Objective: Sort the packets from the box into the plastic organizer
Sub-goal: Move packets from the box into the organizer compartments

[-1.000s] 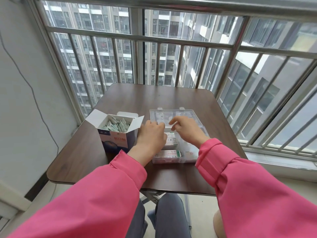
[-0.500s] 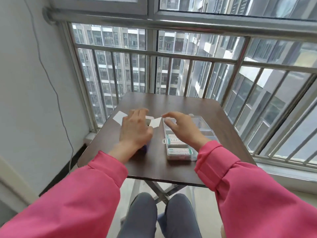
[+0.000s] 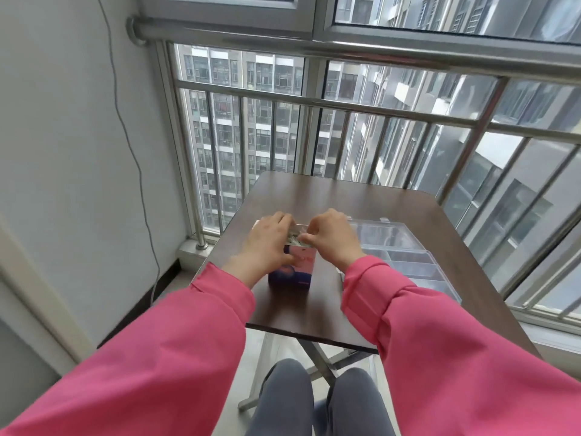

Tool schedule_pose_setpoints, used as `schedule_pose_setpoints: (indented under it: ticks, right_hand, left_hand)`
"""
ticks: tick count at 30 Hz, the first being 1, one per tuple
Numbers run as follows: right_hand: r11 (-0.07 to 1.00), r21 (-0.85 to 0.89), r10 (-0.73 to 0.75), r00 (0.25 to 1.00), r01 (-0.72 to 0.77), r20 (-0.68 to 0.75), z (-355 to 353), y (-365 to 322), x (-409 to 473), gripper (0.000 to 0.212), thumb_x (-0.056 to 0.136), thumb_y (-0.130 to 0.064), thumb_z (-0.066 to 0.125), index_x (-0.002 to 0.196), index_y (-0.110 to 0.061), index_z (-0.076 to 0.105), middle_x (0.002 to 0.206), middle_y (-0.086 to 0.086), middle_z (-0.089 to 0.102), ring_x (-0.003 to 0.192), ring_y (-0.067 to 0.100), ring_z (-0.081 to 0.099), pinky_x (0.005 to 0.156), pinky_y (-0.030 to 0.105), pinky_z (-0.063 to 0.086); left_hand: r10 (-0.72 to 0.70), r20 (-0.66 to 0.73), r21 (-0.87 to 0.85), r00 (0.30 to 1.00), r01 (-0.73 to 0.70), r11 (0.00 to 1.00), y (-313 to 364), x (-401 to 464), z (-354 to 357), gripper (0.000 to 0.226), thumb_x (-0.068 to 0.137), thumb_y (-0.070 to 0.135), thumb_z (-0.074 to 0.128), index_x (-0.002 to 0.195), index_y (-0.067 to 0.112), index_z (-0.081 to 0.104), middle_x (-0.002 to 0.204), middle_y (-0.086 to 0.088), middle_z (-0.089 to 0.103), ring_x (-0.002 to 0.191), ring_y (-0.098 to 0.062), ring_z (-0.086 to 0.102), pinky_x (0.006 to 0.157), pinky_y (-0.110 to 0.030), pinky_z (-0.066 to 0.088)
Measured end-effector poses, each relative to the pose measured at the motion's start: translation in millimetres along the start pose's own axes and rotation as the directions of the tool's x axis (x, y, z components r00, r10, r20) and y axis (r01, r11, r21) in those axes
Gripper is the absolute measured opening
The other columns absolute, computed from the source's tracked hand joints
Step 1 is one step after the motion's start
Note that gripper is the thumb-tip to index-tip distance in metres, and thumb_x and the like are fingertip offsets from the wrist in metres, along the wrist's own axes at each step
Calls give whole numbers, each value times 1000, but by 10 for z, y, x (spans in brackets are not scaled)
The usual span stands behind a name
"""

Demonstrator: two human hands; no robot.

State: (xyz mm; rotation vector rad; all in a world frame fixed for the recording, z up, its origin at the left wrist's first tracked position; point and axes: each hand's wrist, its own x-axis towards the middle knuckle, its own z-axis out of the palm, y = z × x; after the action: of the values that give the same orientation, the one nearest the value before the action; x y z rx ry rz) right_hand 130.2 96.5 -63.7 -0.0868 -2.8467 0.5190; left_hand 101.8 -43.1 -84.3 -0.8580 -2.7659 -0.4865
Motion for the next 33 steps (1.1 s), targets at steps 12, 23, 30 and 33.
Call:
schedule_pose_setpoints:
  ticks: [12,23,30,33]
  right_hand:
    - [807,577,250,958,-127,-140,-234,34,-4,26,85,-11,63,65,-17,47,83,18,68,67,28,70,33,25,44]
    - [515,849,341,937,-120,-74,-476,252,-183,24,89,-3,58,72,-11,44,78,15,68,51,16,68,32,19,37]
    - [402,915,268,960,-40,-76,-534,364,-389,15,85,-2,64,75,-8,55,69,13,67,54,15,67,49,21,52]
    - [349,937,282,955,-18,-87,-576,392,-472,13,83,1,66,75,-7,59,63,6,67,53,12,64,52,20,53]
  left_hand:
    - [-42,45,-12,998,43,999,-101,89,-51,63,70,31,79,122,15,47,122,-2,51,115,-22,48,96,-33,36]
    - [-37,95,-238,995,58,969,113,125,-226,96,71,50,74,148,18,26,153,-6,29,143,-17,20,114,-31,17]
    - [-29,147,-740,989,129,660,617,168,-268,30,101,19,39,114,0,59,101,-18,67,79,-20,67,70,-29,52]
    - [11,266,-895,964,243,374,703,107,-272,27,100,11,40,104,-6,60,78,-15,68,58,-14,68,57,-20,56]
